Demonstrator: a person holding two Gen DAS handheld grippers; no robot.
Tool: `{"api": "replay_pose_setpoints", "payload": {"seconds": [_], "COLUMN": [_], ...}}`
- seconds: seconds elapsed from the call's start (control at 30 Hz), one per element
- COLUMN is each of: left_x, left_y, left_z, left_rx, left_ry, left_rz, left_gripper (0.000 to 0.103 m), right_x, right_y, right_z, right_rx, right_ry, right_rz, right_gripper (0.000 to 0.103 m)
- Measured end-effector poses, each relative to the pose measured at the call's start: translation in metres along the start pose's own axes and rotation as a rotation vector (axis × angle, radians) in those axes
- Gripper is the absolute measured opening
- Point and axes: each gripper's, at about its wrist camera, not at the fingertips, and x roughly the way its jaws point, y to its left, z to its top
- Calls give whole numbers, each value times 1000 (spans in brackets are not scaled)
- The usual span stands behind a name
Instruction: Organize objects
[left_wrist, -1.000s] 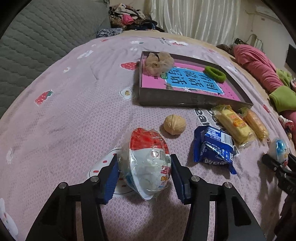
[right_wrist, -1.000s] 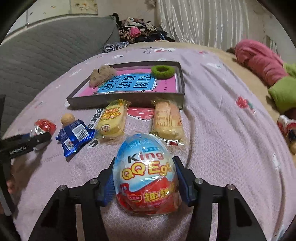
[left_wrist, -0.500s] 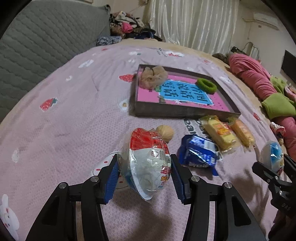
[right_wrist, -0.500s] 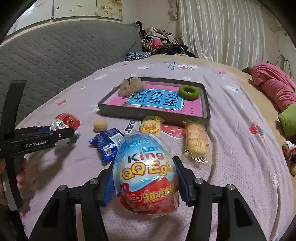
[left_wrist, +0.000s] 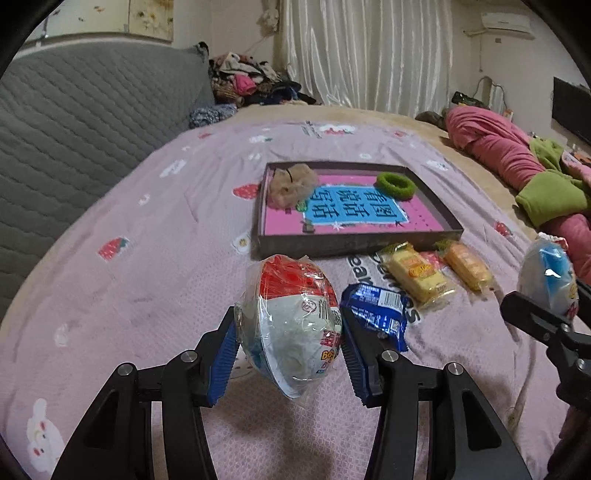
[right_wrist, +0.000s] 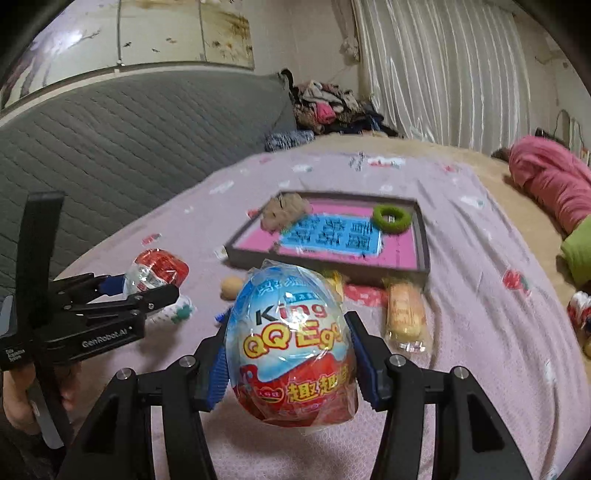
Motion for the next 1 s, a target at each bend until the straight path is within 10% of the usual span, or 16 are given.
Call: {"api": "replay_pose_setpoints", "payload": {"seconds": [1.0], "left_x": [-39], "left_y": [8], "left_z": [6], "left_rx": [-28], "left_ry": [-99], "left_rz": [9], "left_gripper": [54], "right_x": [-38], "right_y": [17], "right_z": [12], "right_rx": [32], "right_ry": [-117], "right_rz": [2], "right_gripper": [56]}}
